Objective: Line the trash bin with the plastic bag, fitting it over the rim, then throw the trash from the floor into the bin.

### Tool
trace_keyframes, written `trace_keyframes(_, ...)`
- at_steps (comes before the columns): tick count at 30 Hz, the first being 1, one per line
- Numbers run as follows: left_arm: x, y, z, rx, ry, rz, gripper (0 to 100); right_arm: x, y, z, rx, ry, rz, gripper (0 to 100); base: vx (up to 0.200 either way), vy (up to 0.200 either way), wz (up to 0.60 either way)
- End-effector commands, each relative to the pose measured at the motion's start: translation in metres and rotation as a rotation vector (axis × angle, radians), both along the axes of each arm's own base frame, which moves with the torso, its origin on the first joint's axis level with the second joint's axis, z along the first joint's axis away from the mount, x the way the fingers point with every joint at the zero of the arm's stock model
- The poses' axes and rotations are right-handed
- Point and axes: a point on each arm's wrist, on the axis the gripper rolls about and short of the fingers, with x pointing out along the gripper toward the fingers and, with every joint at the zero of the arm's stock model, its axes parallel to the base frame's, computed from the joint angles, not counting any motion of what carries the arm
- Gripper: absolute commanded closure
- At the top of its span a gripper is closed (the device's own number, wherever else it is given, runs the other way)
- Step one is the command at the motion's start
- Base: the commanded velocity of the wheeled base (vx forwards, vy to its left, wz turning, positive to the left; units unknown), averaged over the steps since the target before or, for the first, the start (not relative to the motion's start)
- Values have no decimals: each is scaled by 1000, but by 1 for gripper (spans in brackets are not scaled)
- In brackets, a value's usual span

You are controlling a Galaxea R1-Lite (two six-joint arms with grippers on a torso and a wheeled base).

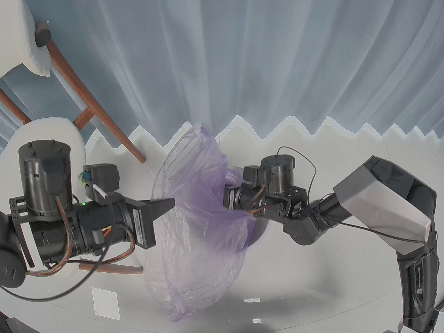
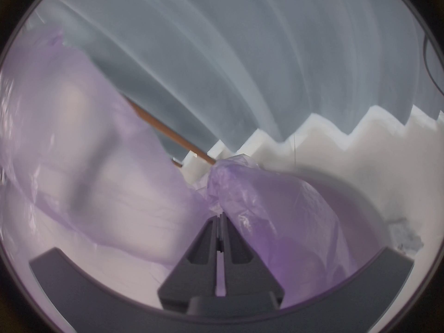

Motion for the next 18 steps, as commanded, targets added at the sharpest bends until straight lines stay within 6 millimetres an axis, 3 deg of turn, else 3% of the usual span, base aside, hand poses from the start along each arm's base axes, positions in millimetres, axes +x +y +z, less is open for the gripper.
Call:
trace_keyframes(1, 26, -12, 7, 5, -26, 17, 100, -21, -3, -14, -51, 49, 32, 100, 0, 0, 0)
trace_keyframes(5, 41, -18, 5, 36, -36, 24, 100, -19, -1, -15, -31, 20, 32, 100, 0, 0, 0)
trace_keyframes(8, 48, -23, -3, 57, -16, 19, 100, -1, -5, 7, 25, -49, -5, 100, 0, 0, 0)
trace_keyframes(10, 51, -25, -6, 64, -8, 20, 100, 5, -18, 34, 60, -96, -37, 100, 0, 0, 0)
trace_keyframes(14, 58, -29, -9, 72, -2, 30, 100, 7, -40, 66, 74, -118, -78, 100, 0, 0, 0)
trace_keyframes(16, 65, -33, -7, 70, -10, 42, 100, 8, -64, 94, 91, -135, -124, 100, 0, 0, 0)
trace_keyframes(17, 66, -33, -7, 71, -10, 44, 100, 8, -67, 95, 92, -130, -131, 100, 0, 0, 0)
trace_keyframes(18, 72, -35, -7, 75, -14, 67, 100, 6, -86, 107, 98, -100, -173, 100, 0, 0, 0)
